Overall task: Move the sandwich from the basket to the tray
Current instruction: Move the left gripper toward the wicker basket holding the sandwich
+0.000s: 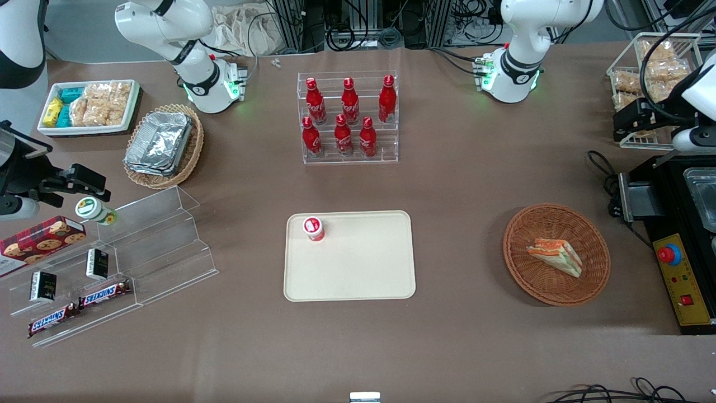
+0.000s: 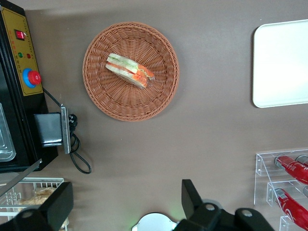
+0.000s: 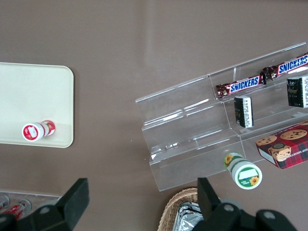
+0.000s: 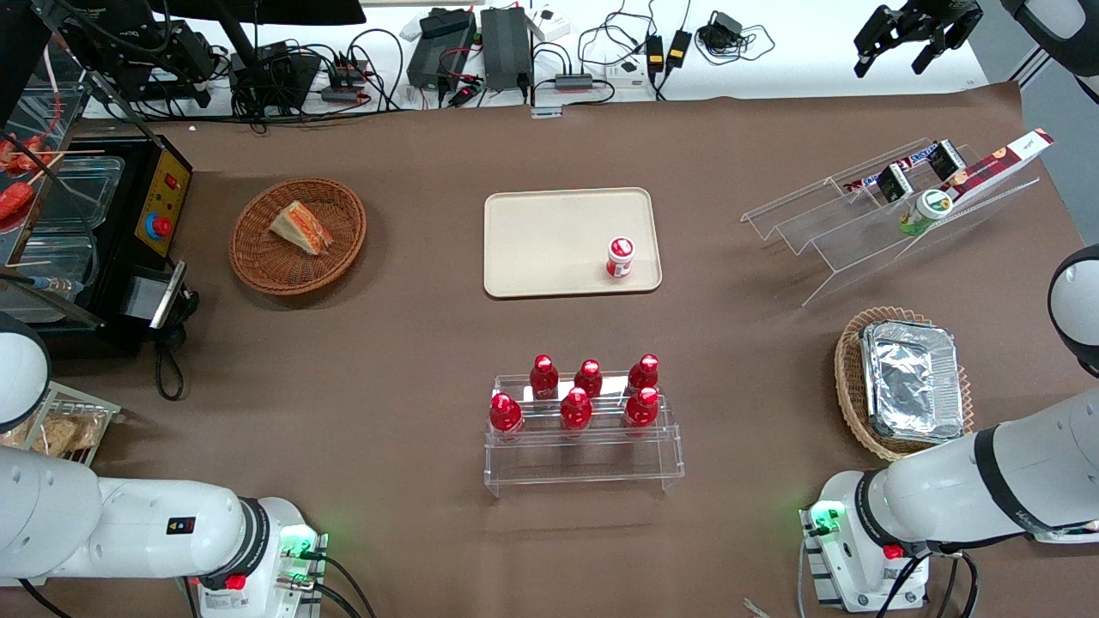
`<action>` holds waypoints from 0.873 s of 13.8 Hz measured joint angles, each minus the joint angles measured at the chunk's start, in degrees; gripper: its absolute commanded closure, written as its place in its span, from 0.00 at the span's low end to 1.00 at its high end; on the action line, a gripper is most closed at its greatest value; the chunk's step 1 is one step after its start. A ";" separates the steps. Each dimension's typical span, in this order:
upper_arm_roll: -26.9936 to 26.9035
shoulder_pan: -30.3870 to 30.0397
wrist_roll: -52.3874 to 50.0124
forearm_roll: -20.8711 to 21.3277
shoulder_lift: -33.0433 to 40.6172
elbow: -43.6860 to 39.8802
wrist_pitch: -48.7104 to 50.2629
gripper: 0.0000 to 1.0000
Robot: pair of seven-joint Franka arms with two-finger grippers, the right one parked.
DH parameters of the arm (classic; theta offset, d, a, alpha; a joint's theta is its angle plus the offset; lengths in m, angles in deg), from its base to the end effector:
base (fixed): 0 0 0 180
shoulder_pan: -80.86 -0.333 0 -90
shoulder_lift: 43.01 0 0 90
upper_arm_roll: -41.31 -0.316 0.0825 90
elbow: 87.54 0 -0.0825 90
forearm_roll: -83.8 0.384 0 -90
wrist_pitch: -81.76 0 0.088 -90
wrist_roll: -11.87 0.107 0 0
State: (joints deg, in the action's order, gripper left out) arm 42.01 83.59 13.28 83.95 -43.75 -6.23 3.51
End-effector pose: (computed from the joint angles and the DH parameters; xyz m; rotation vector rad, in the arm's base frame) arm 0.5352 -0.0317 0.6701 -3.1335 0.1317 0.1040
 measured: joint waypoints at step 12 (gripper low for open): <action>-0.28 -0.47 -19.97 -0.49 -3.70 1.42 -3.07 0.00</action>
State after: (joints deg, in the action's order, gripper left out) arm 41.73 83.12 -6.69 83.46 -47.44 -4.81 0.44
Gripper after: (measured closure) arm 0.000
